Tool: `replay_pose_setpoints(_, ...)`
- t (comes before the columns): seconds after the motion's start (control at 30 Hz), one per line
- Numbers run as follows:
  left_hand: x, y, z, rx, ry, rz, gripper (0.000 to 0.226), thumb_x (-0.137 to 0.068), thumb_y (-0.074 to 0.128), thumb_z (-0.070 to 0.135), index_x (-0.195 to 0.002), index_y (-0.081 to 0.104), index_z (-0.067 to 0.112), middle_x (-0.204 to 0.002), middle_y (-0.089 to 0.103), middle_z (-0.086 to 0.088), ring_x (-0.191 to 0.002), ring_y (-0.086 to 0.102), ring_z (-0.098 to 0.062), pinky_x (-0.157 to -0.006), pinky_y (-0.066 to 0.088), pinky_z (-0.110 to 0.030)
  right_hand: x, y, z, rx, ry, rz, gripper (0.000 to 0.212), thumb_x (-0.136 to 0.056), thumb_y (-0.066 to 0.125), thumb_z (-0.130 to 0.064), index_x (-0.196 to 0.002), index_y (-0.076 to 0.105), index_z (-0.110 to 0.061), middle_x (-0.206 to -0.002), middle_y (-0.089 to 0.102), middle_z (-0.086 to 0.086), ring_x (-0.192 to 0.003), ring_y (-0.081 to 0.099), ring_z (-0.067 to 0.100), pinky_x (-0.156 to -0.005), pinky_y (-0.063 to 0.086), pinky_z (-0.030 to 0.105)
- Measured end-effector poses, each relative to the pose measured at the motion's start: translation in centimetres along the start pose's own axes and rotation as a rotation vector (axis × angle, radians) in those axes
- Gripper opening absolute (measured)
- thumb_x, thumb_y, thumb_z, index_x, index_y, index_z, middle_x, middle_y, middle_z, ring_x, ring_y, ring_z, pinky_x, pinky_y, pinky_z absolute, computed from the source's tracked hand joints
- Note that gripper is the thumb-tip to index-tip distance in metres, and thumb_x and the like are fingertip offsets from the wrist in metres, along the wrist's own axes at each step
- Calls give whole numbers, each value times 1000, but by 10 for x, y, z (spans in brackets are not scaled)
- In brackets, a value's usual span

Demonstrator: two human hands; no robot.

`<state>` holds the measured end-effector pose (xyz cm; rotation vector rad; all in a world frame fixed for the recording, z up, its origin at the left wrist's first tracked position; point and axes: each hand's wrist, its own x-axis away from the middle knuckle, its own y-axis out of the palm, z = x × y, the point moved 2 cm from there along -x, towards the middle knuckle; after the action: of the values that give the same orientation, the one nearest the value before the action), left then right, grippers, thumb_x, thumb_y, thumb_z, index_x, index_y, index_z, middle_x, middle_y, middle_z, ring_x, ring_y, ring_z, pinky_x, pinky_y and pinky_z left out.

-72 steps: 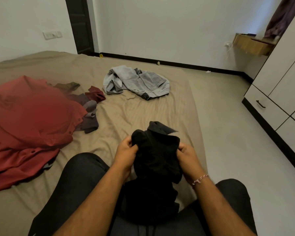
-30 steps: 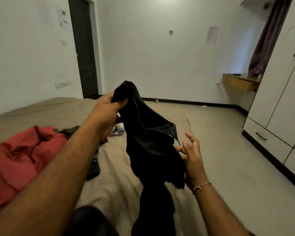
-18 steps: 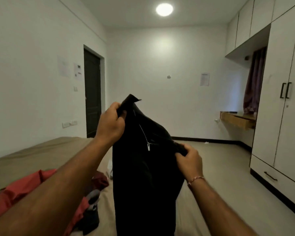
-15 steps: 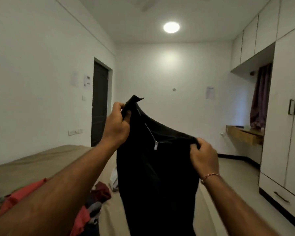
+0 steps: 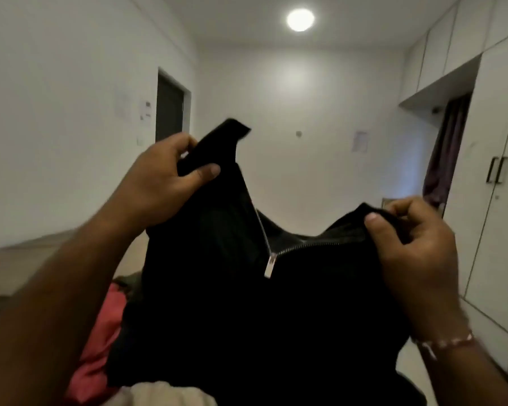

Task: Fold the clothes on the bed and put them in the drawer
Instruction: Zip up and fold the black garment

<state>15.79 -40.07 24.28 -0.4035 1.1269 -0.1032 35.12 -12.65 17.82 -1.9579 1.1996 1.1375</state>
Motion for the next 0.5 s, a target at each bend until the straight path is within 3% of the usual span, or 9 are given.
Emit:
replay_pose_setpoints(0.07,57,38,-40,15,-153,-201,20,-88,79,34,-97,63,27,-88,69,8,-77,66,-3,-67,51,-26,67,11,38,42,138,-99,20,-90,73,-29,-83,58,-18,-72,62,-4,-66,60,13,-59,48,30)
replay_pose_setpoints(0.17,181,124,-104,-194,-391,-516,24,-84,81,42,-97,63,32,-96,71,9,-90,69,-12,-79,56,-35,189,32,117,220,459,-303,24,-88,75,-30,-80,56,-19,-70,61,-4,-67,60,10,-60,48,29)
replay_pose_setpoints(0.23,266,171,-121,-312,-509,-650,31,-82,78,45,-107,63,34,-110,68,7,-108,64,-19,-89,53,-40,262,39,164,360,625,-500,20,-89,76,-34,-85,59,-24,-82,64,-9,-81,64,12,-63,46,21)
replay_pose_setpoints(0.27,305,189,-122,-354,-517,-703,36,-83,76,46,-114,61,35,-117,62,7,-115,58,-20,-95,50,-42,294,42,178,444,661,-616,19,-88,76,-37,-95,62,-27,-96,64,-10,-95,65,16,-73,48,23)
replay_pose_setpoints(0.33,349,208,-113,-388,-408,-735,36,-86,72,44,-118,60,34,-121,54,8,-118,50,-19,-98,43,-42,328,49,191,565,599,-765,41,-85,77,-42,-120,60,-29,-119,57,-5,-117,55,21,-95,50,36)
replay_pose_setpoints(0.37,356,210,-108,-369,-350,-709,30,-86,71,41,-114,62,33,-117,54,9,-113,52,-18,-96,43,-40,330,53,188,571,555,-752,47,-84,77,-41,-125,58,-29,-123,54,-4,-120,51,22,-98,48,41)
replay_pose_setpoints(0.43,355,208,-101,-264,-306,-648,16,-88,70,35,-101,63,30,-102,59,10,-97,57,-15,-87,49,-38,324,64,177,539,426,-688,44,-83,75,-37,-123,59,-28,-119,54,-5,-114,50,20,-93,47,41)
replay_pose_setpoints(0.5,354,205,-95,-215,-281,-688,7,-91,65,37,-94,60,32,-88,60,14,-83,58,-10,-77,51,-36,323,74,162,450,279,-702,37,-85,72,-32,-120,62,-27,-106,58,-8,-102,53,17,-88,48,39)
